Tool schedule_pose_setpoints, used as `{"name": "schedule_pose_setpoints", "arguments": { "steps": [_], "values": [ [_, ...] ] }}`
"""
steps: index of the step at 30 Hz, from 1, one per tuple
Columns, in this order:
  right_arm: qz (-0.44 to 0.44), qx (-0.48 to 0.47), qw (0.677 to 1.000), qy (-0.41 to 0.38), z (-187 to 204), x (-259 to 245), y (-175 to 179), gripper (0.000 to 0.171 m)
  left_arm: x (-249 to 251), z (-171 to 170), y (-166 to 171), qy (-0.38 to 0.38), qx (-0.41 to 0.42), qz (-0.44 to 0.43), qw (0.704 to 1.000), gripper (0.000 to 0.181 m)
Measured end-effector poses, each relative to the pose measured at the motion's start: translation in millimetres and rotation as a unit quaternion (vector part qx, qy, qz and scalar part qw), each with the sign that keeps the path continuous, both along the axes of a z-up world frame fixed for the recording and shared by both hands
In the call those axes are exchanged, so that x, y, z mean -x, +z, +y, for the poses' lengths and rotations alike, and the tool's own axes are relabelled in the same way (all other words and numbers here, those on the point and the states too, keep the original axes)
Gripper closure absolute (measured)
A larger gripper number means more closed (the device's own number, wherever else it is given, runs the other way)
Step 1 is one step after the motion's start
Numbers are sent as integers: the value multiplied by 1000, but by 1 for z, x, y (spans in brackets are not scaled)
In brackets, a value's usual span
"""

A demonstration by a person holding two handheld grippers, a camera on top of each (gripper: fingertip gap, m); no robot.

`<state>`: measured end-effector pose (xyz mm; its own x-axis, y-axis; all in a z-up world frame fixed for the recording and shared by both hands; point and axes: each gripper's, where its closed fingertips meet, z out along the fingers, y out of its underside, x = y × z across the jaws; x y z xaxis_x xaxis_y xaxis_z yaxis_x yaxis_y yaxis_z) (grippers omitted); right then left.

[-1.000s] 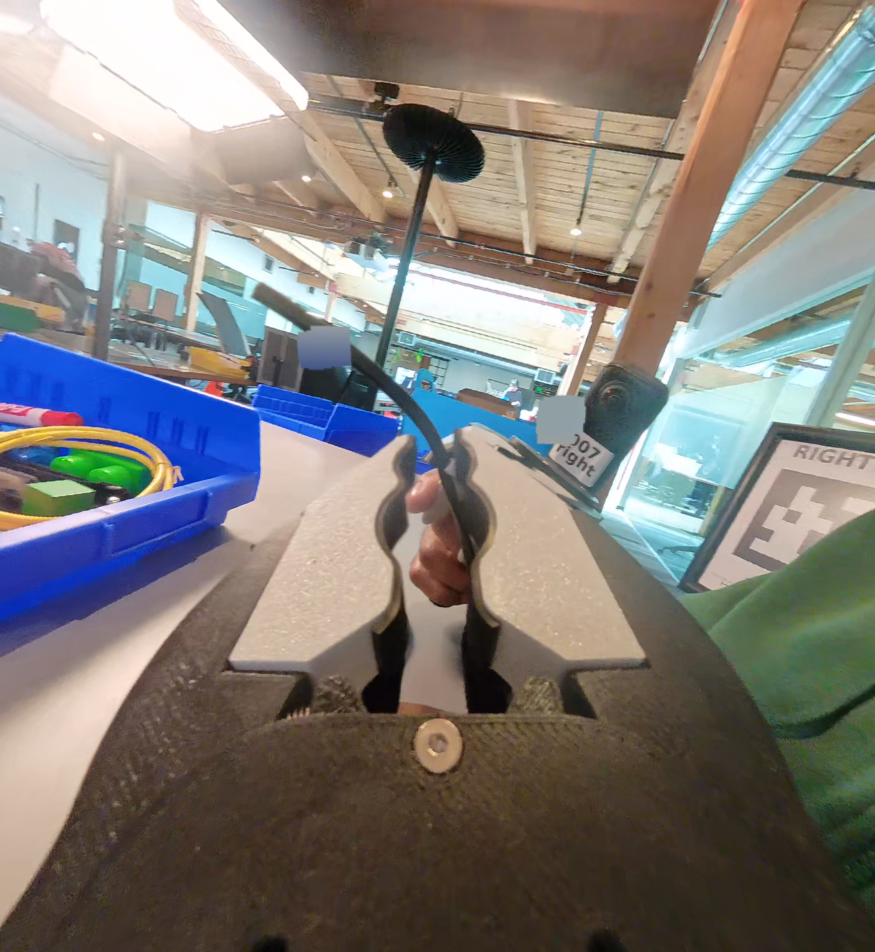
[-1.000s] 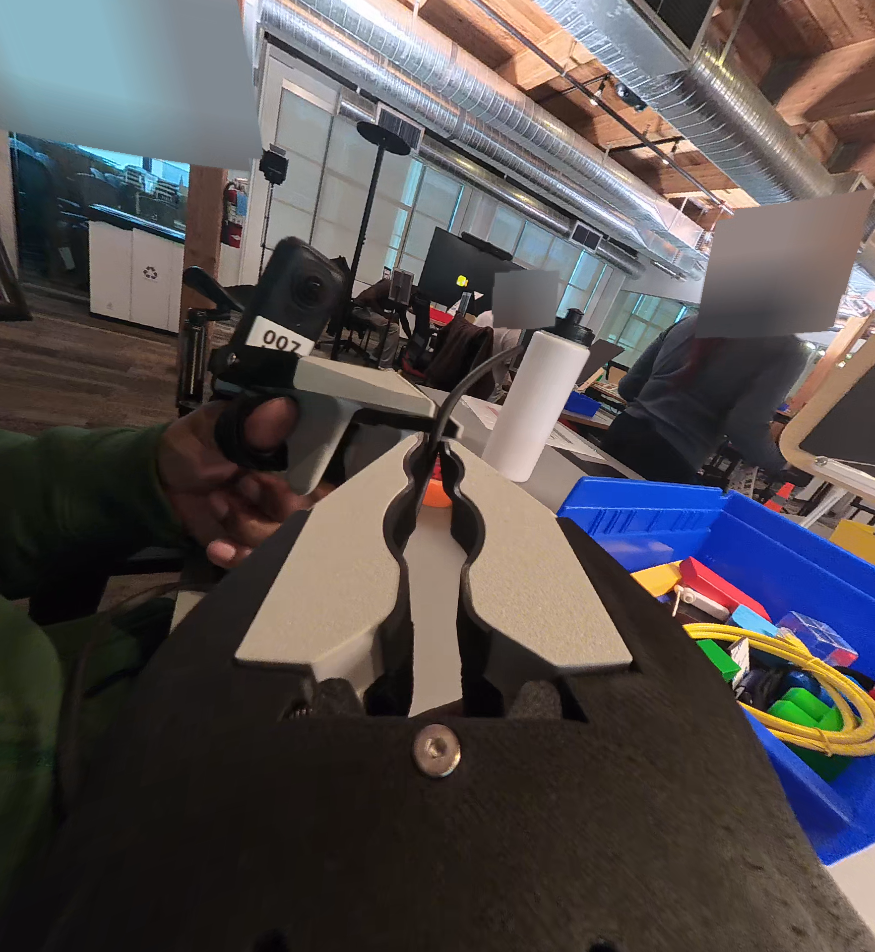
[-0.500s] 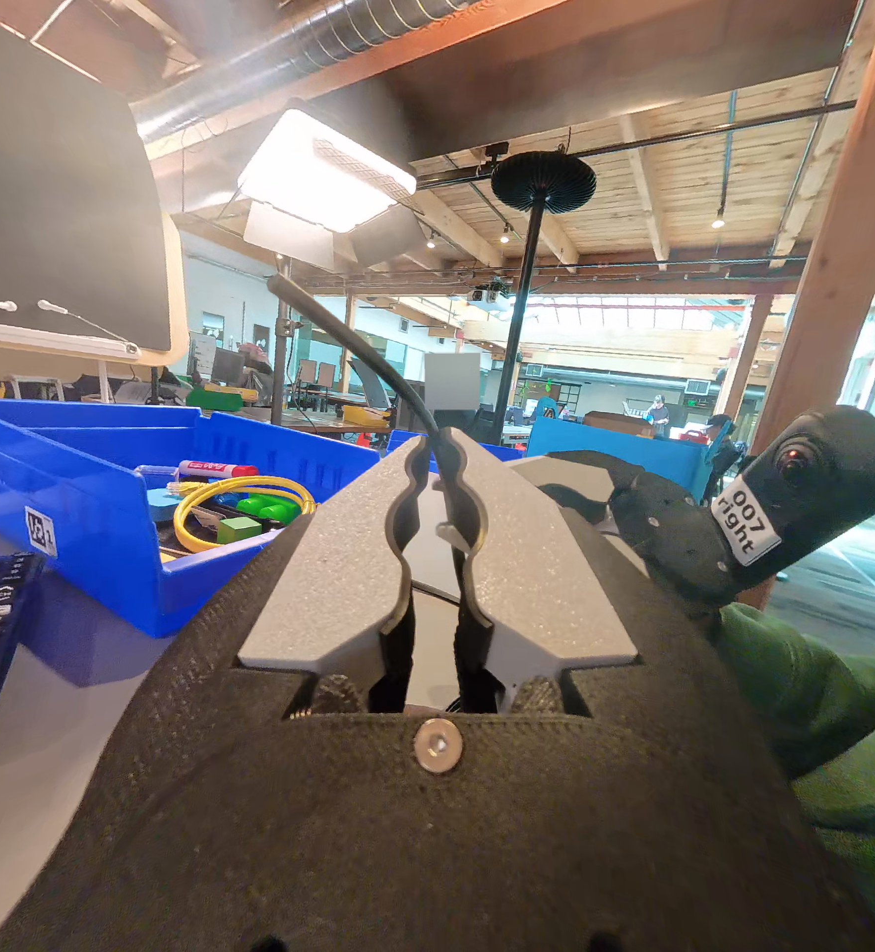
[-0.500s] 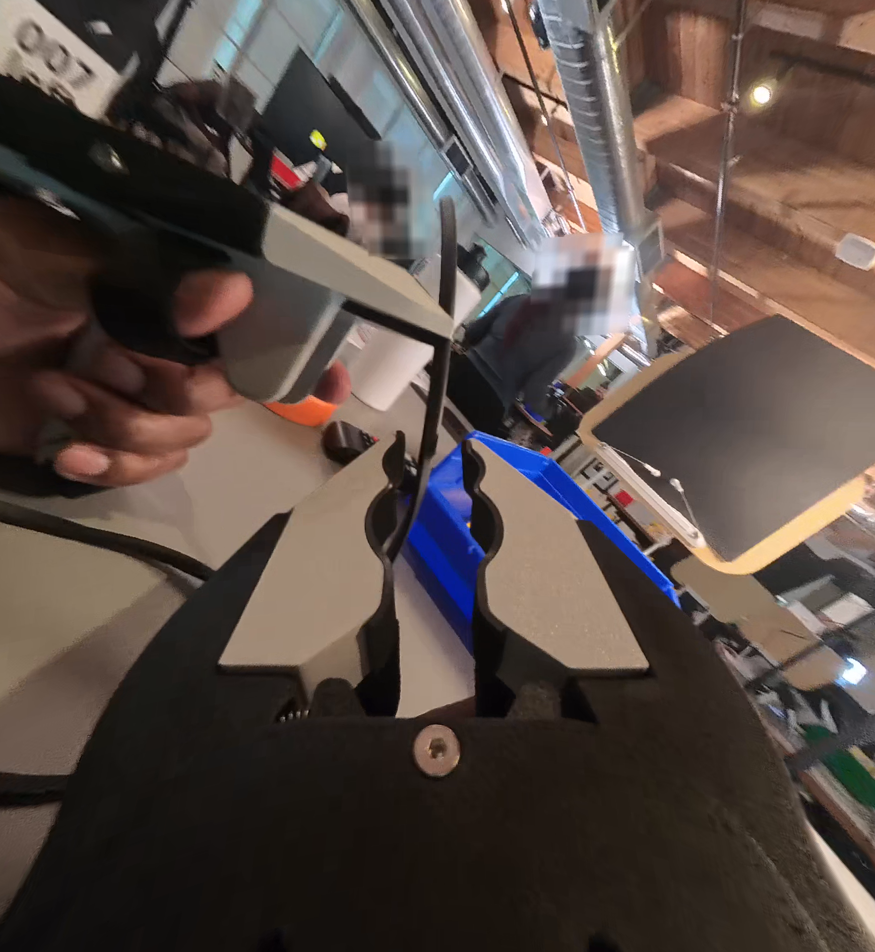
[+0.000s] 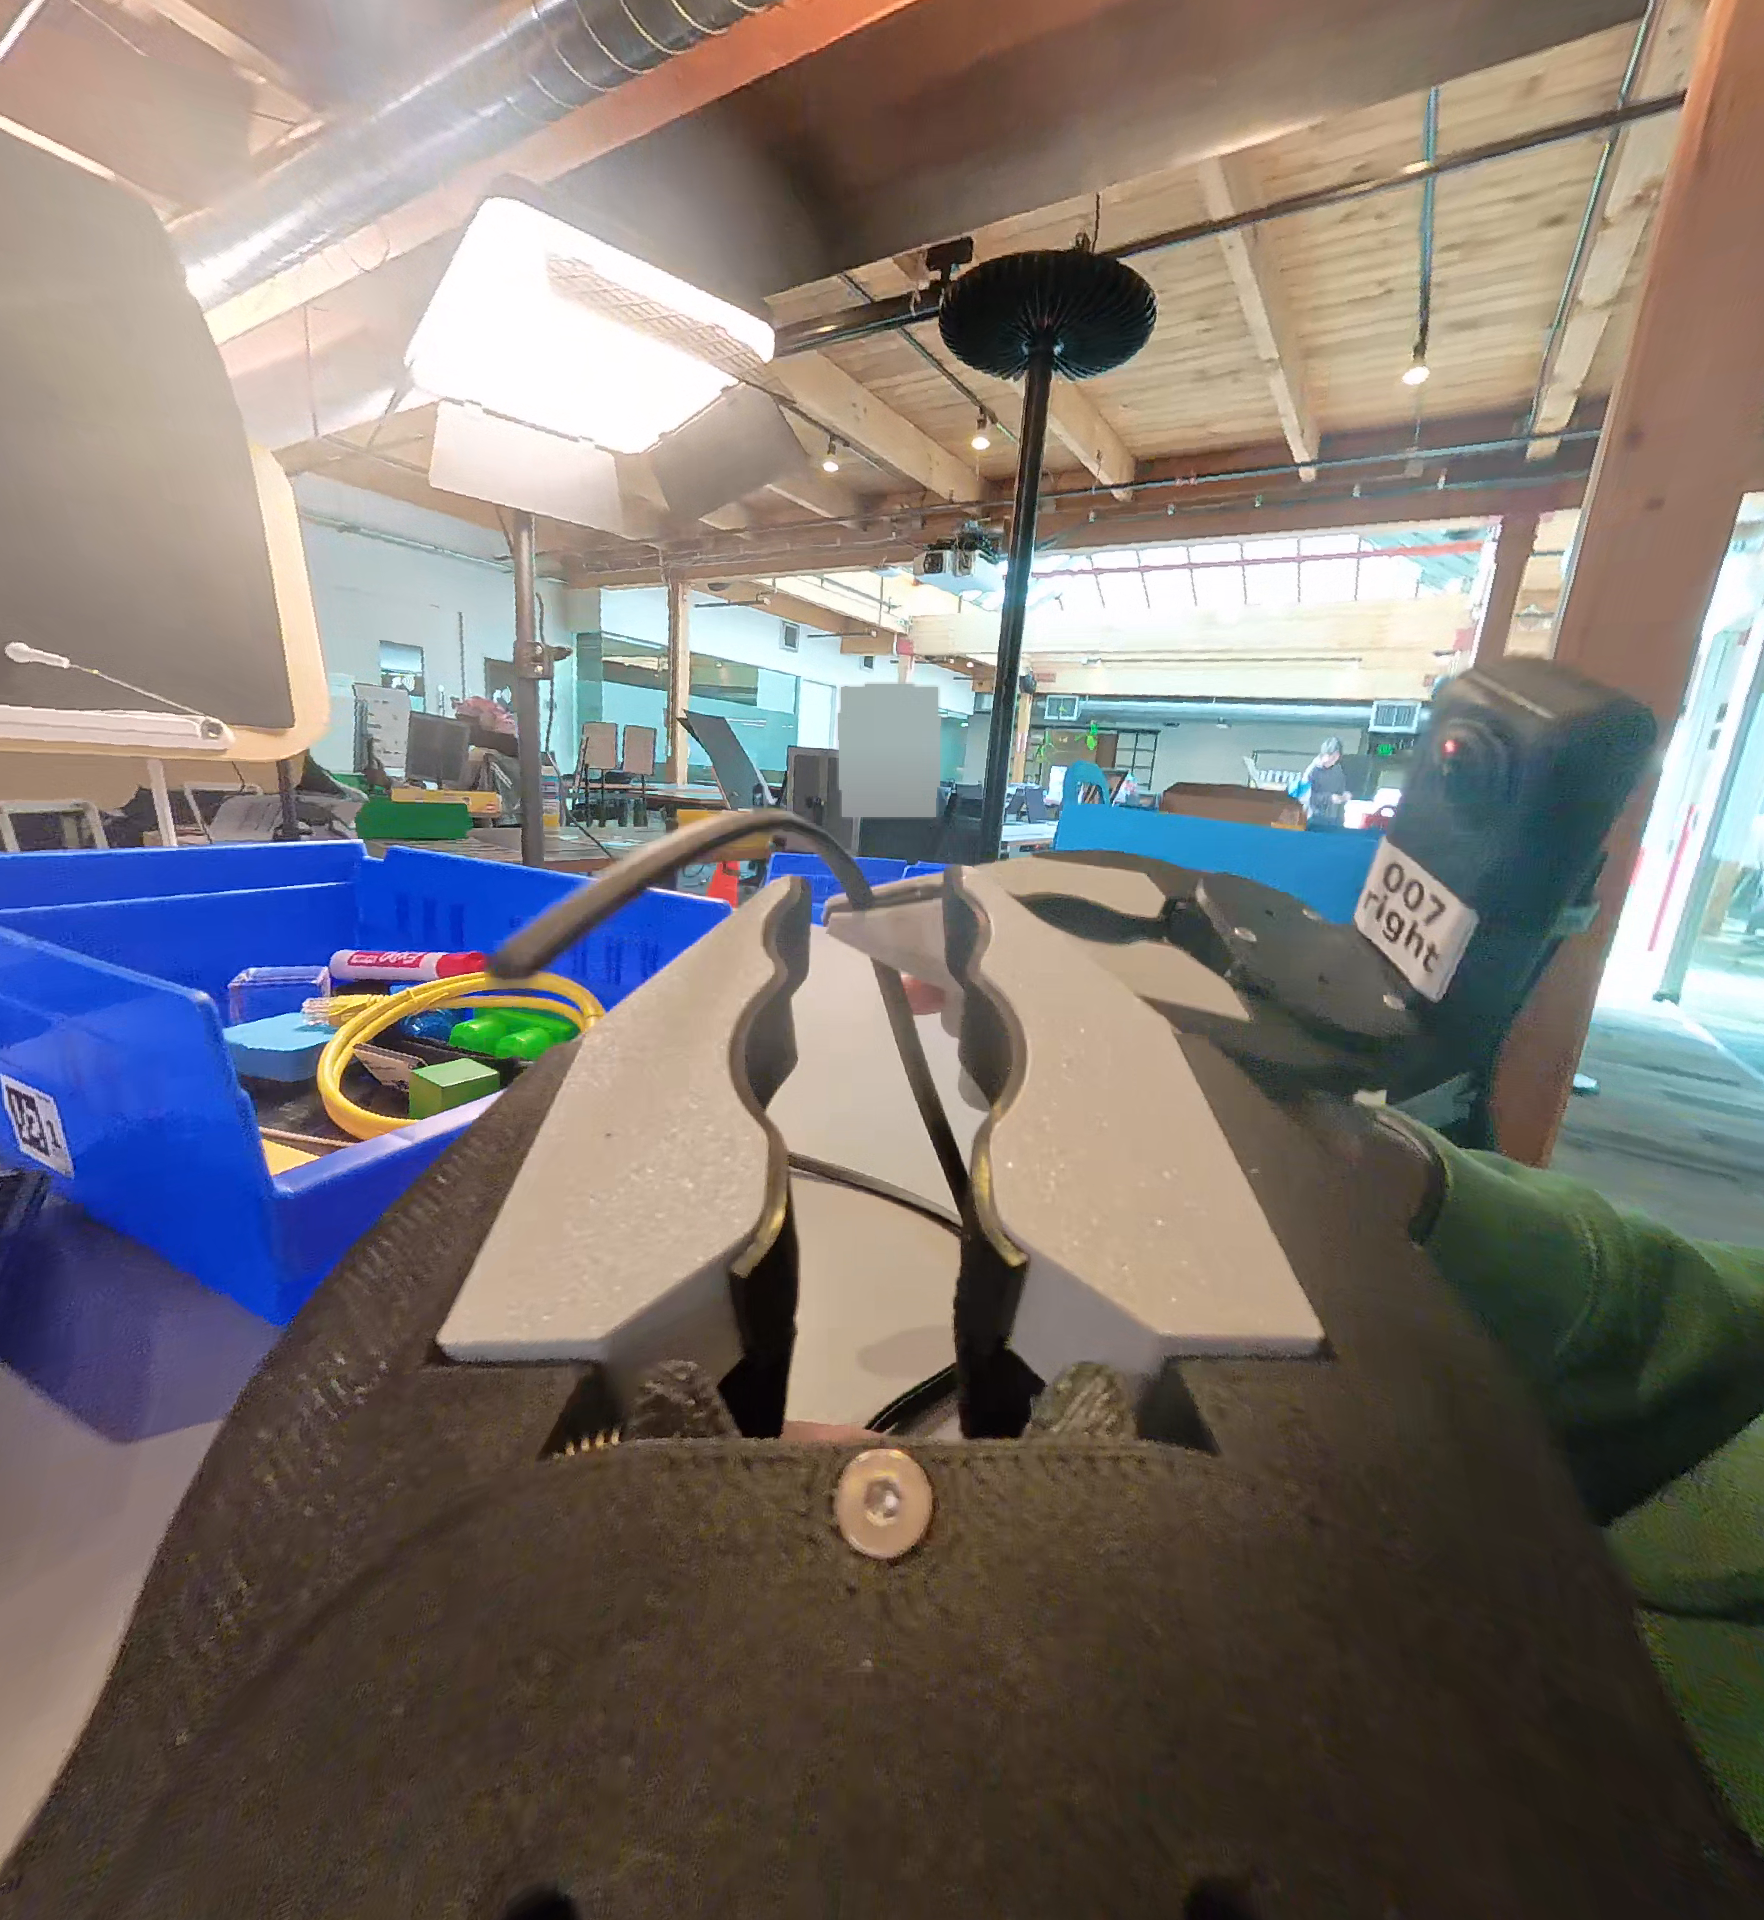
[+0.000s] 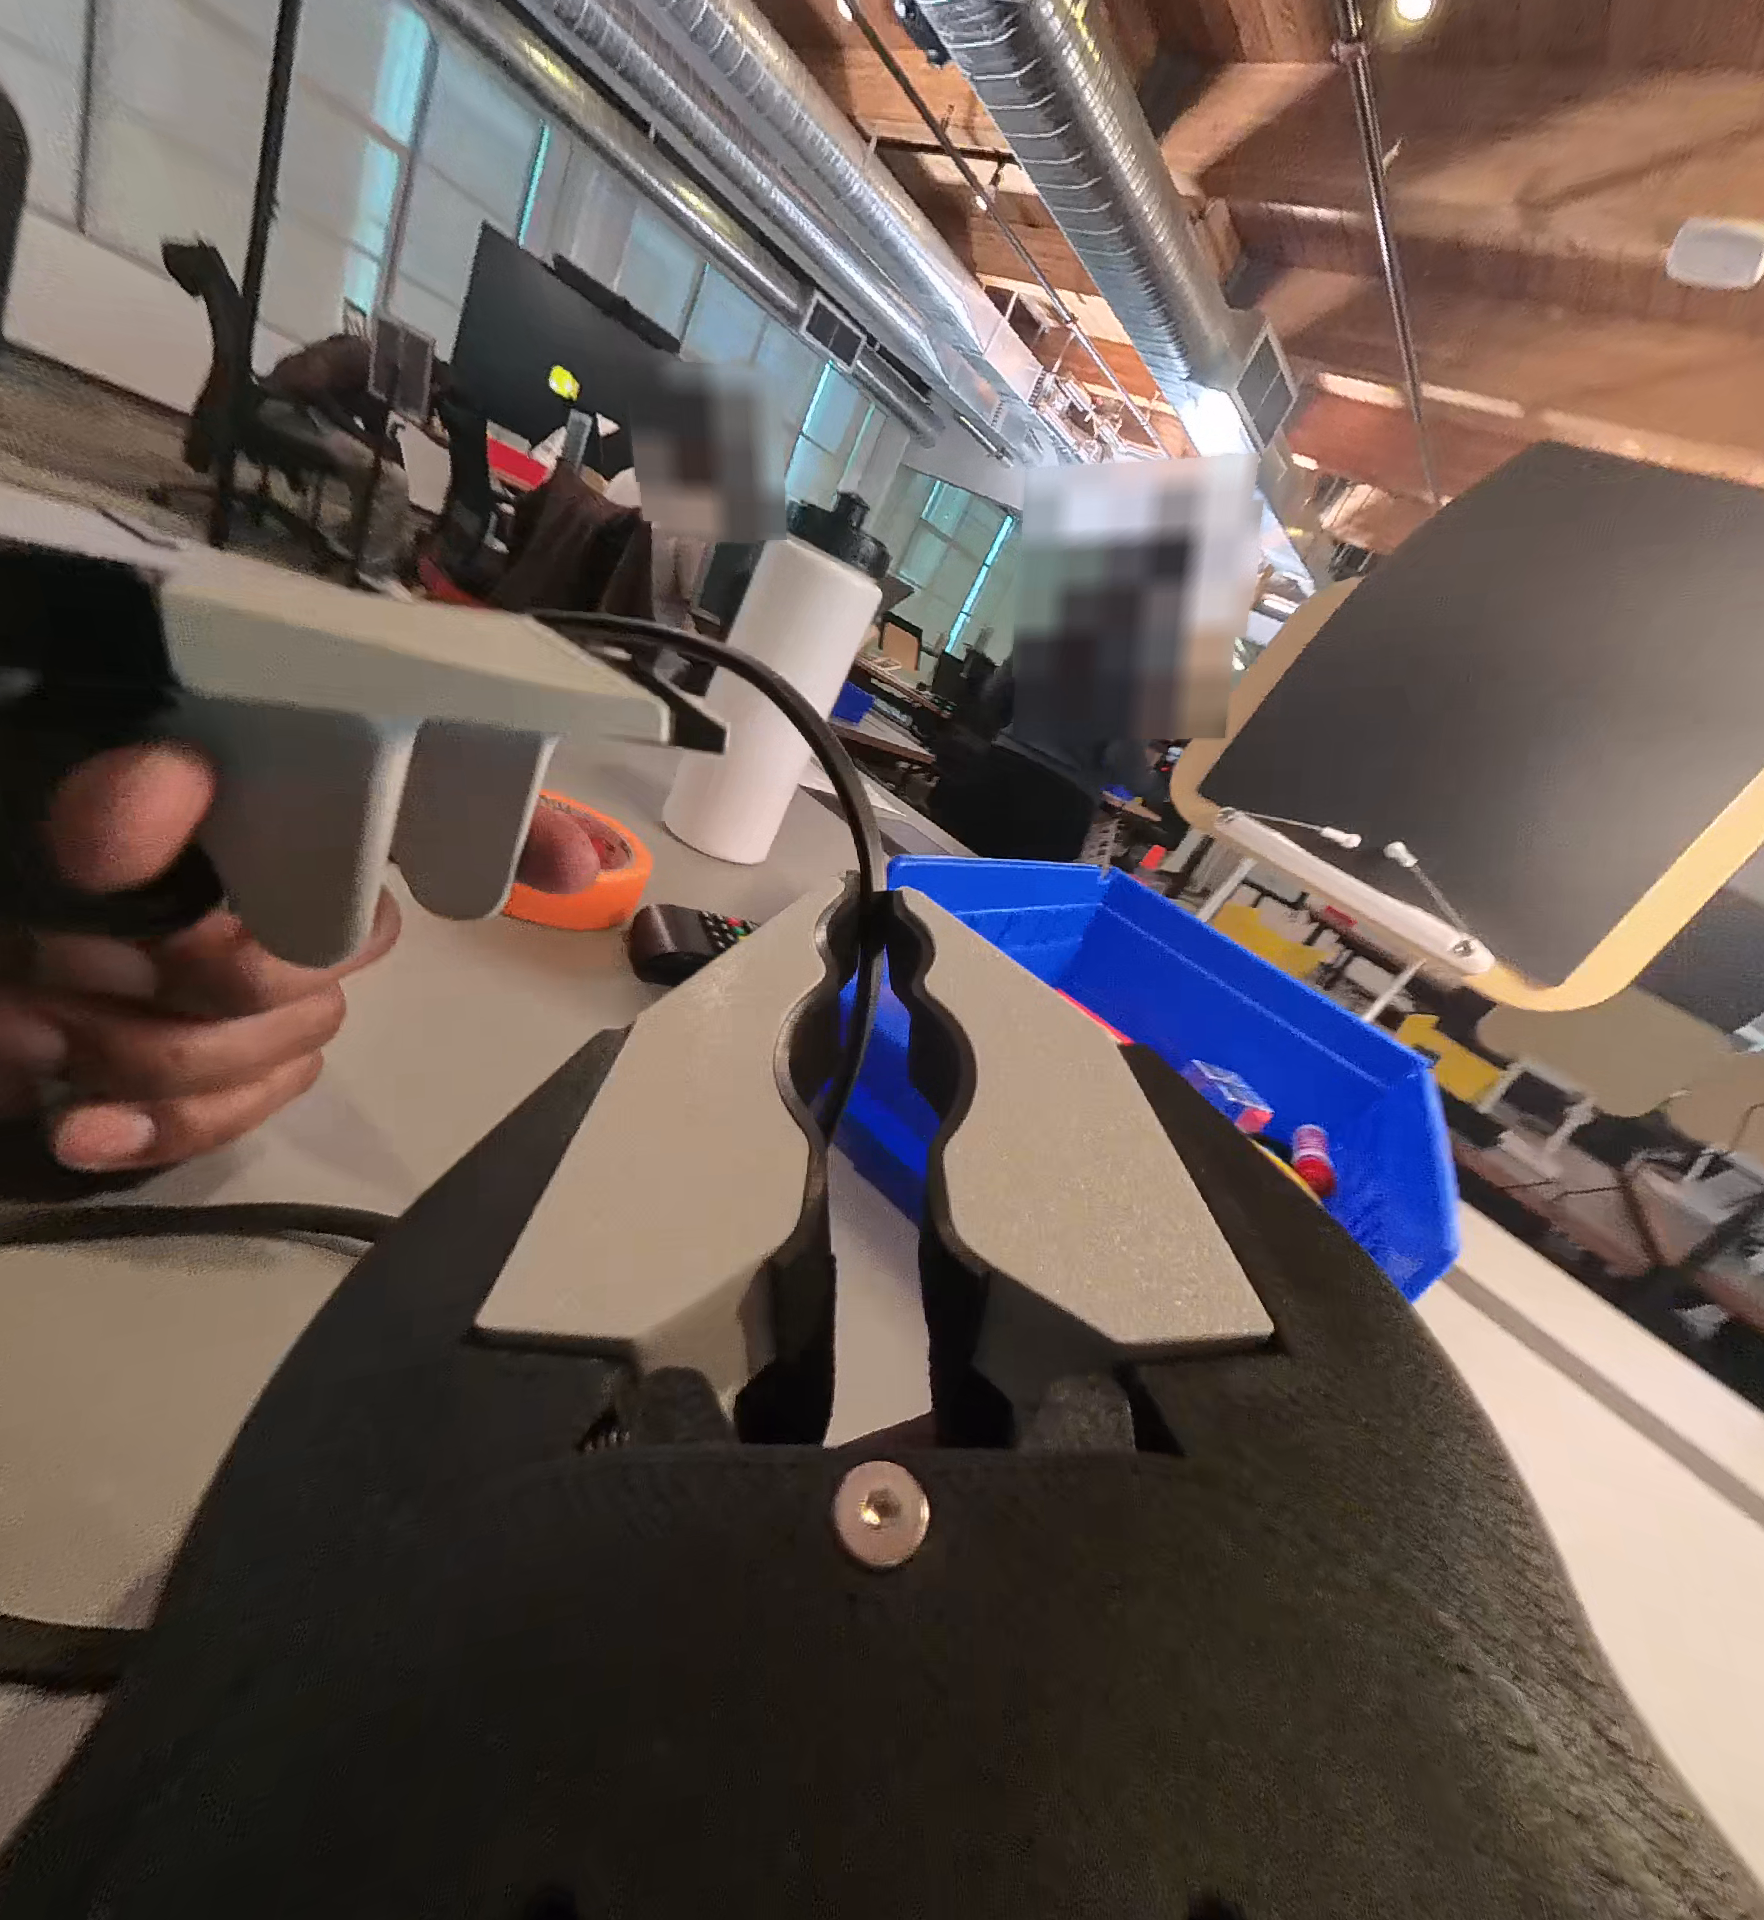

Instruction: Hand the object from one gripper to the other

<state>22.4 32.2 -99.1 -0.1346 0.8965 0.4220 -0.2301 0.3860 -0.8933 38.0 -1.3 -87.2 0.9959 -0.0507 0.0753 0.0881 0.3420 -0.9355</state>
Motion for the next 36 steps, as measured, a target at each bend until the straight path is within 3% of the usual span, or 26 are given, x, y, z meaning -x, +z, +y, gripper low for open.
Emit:
{"name": "schedule_pose_setpoints", "arguments": {
  "steps": [8,11,22,25,28,36],
  "values": [
    [22,125,983,131,-17,-19,23,167,-25,13,-15,0,62,95,994,153],
    [24,150,975,163,-22,-24,27,166,-31,14,-20,-23,81,93,992,153],
    [21,151,966,208,-36,-30,27,167,-41,16,-30,-97,129,56,985,155],
    [15,149,963,225,-41,-32,26,167,-44,15,-30,-105,128,61,984,165],
    [6,146,961,236,-46,-33,24,167,-45,14,-30,-108,125,66,984,174],
    [18,145,968,206,-38,-29,26,162,-34,12,-24,-73,105,55,990,176]
  ]
}}
